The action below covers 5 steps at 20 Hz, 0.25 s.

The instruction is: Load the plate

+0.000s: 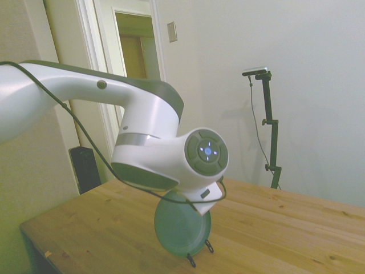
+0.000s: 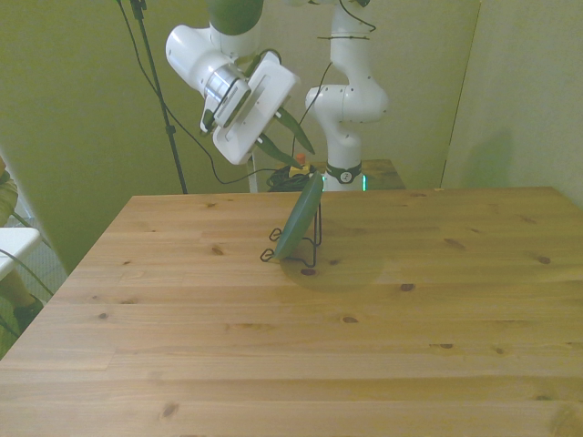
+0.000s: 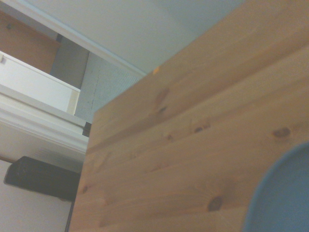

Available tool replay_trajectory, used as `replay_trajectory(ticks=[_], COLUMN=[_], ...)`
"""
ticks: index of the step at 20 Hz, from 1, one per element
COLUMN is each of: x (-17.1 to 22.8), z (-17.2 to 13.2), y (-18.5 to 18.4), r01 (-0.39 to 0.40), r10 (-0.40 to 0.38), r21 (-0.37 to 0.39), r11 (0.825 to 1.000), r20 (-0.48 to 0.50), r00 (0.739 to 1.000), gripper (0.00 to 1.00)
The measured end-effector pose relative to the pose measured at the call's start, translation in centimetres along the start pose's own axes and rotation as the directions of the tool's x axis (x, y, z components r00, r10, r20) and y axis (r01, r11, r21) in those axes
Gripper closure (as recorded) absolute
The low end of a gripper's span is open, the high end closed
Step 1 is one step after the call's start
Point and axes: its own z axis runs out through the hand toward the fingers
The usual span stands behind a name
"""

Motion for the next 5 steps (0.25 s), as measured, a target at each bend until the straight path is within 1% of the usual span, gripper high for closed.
replay_trajectory(ticks=[2, 3, 5], x=[-0.8, -1.2, -1.7], z=[-0.8, -1.0, -0.3], y=[-3.8, -5.5, -8.4], r01=[0.068, 0.109, 0.19], r10=[-0.068, -0.11, -0.195], r21=[-0.008, -0.027, -0.094], r11=[0.998, 0.994, 0.977], r20=[-0.014, -0.021, -0.039], r00=[0.998, 0.994, 0.98], gripper=[0.0, 0.0, 0.0])
